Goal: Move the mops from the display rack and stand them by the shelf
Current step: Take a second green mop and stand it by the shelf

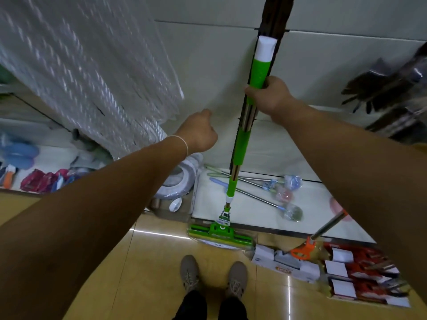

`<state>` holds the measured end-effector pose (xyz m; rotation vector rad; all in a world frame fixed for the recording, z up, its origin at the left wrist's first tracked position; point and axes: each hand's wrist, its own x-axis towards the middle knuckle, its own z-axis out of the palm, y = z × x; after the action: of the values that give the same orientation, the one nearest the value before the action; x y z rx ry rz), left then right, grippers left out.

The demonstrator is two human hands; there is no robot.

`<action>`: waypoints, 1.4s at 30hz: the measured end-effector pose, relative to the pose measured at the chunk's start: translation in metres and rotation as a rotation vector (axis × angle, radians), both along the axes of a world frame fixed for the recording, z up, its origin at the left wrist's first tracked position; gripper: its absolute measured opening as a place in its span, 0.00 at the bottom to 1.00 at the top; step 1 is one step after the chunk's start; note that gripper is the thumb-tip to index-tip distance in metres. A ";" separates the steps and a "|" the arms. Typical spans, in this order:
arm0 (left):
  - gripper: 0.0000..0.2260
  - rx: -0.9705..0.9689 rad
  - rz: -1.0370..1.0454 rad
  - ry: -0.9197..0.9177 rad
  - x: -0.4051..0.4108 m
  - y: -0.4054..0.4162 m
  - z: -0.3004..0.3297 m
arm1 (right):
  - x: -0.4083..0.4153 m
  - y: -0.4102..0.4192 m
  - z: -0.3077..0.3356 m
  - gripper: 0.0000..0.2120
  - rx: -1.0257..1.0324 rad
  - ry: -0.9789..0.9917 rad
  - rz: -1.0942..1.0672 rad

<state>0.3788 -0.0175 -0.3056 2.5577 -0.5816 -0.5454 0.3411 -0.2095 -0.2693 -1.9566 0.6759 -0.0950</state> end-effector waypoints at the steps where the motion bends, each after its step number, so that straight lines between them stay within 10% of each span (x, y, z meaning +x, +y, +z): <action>1: 0.22 0.003 -0.001 0.008 0.000 0.000 -0.003 | 0.001 0.001 -0.003 0.17 0.019 -0.011 -0.002; 21: 0.22 0.091 -0.149 0.182 -0.068 0.004 -0.015 | -0.074 0.036 -0.007 0.13 -0.066 -0.110 0.169; 42: 0.07 -0.282 -0.358 0.200 -0.152 0.046 -0.016 | -0.201 0.122 0.027 0.11 0.005 -0.157 0.105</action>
<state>0.2263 0.0289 -0.3215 2.1145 -0.9758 -0.7686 0.1406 -0.0878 -0.2421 -1.9522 0.4693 -0.1803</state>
